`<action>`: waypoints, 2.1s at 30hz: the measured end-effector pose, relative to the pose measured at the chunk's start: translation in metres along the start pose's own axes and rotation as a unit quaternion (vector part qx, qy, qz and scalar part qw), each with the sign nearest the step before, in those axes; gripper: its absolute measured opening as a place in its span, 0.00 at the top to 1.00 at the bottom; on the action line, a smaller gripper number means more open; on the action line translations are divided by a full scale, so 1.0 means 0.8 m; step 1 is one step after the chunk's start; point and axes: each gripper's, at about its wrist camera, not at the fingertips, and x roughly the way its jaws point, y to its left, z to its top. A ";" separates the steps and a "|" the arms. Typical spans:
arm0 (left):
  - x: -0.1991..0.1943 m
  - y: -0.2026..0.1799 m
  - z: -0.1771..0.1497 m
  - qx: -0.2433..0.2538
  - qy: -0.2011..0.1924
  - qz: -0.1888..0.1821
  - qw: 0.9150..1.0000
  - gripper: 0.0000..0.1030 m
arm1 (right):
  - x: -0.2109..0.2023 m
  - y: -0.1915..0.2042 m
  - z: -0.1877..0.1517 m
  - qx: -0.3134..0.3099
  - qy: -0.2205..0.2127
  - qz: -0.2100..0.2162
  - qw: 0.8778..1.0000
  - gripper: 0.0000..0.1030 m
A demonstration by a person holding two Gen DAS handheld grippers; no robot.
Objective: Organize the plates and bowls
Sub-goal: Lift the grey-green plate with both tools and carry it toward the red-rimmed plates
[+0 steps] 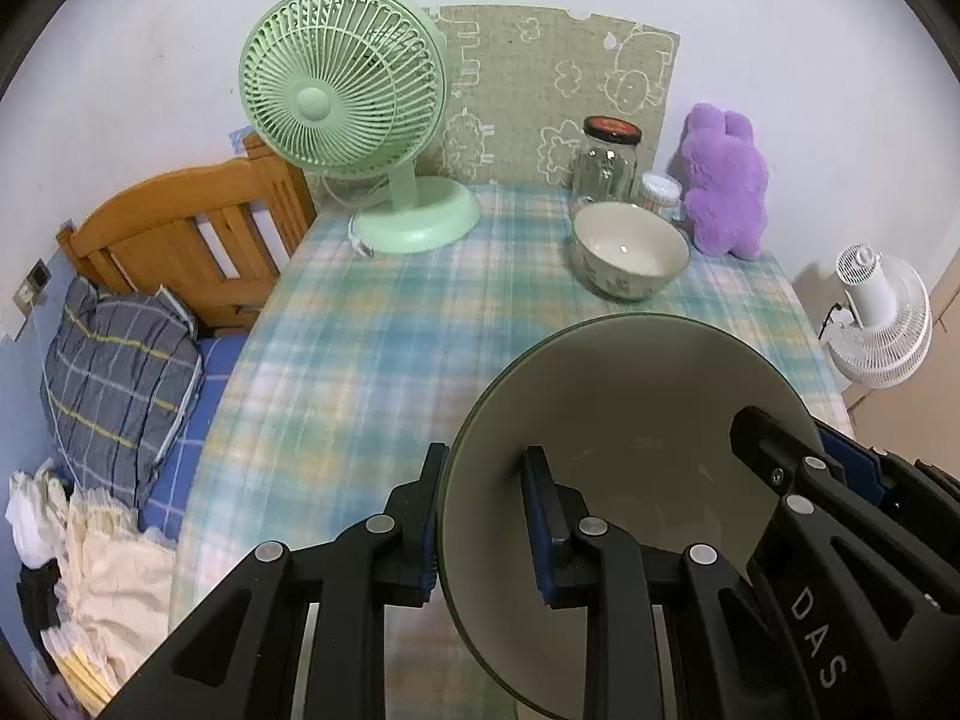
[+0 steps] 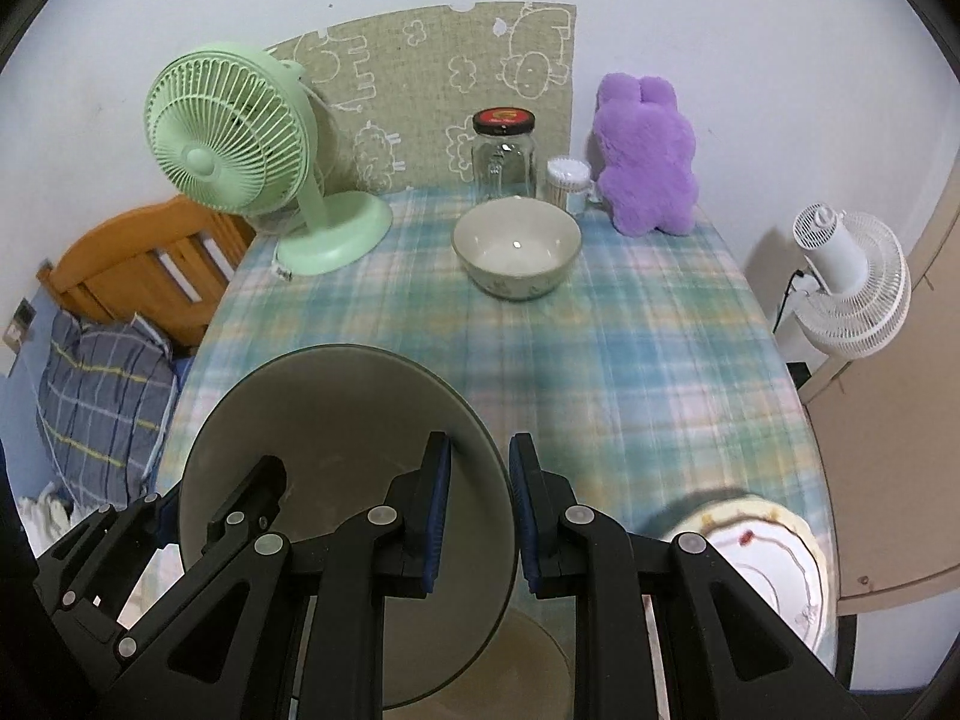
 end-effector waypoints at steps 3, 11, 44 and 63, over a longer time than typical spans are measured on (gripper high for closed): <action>-0.006 -0.009 -0.018 -0.004 0.003 0.001 1.000 0.79 | -0.007 -0.010 -0.017 -0.004 0.003 0.001 1.000 0.77; -0.013 -0.029 -0.067 -0.010 0.013 -0.002 1.000 0.78 | -0.019 -0.036 -0.064 -0.010 0.015 -0.001 1.000 0.77; 0.027 -0.032 -0.119 -0.011 0.068 0.009 0.998 0.78 | 0.030 -0.049 -0.123 -0.005 0.080 0.009 0.997 0.77; 0.052 -0.027 -0.132 -0.015 0.097 -0.011 0.995 0.78 | 0.050 -0.041 -0.133 -0.018 0.099 -0.015 0.995 0.77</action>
